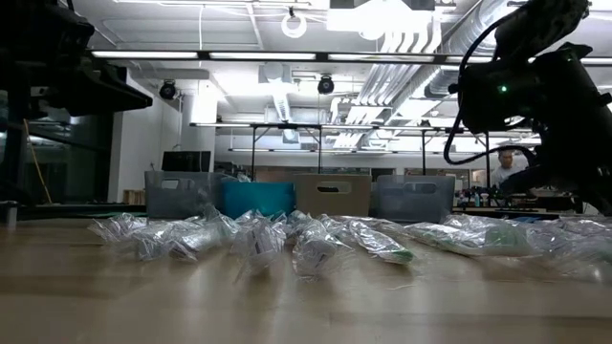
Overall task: Pick & Place Toothbrushes
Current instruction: Put the orange toothbrush into the right black bin
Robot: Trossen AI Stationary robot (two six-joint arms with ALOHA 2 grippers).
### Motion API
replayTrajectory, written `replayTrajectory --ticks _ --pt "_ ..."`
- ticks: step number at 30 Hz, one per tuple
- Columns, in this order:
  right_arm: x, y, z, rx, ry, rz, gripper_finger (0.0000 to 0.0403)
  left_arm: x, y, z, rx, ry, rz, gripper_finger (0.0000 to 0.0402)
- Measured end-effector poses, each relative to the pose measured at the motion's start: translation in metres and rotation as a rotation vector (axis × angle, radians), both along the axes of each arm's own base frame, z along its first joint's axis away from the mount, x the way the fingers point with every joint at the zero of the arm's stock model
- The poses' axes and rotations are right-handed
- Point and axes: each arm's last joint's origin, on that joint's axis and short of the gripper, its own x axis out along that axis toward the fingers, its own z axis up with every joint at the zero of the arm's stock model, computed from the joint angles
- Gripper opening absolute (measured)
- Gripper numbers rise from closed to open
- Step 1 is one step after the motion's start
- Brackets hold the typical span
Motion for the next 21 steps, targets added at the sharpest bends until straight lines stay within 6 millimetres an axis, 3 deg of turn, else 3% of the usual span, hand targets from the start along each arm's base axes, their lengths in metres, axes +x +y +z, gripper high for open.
replayTrajectory --ticks 12,18,21 --pt "-0.005 -0.006 0.068 -0.096 -0.133 0.070 0.0012 0.000 0.000 0.000 0.000 0.000 0.001 0.0065" --pt "0.000 -0.037 0.108 -0.302 -0.273 0.216 0.0012 0.000 0.000 0.000 0.000 0.000 0.000 0.0065" --pt "0.005 -0.057 0.124 -0.372 -0.304 0.376 0.0012 0.000 0.000 0.000 0.000 0.000 0.000 0.0065"
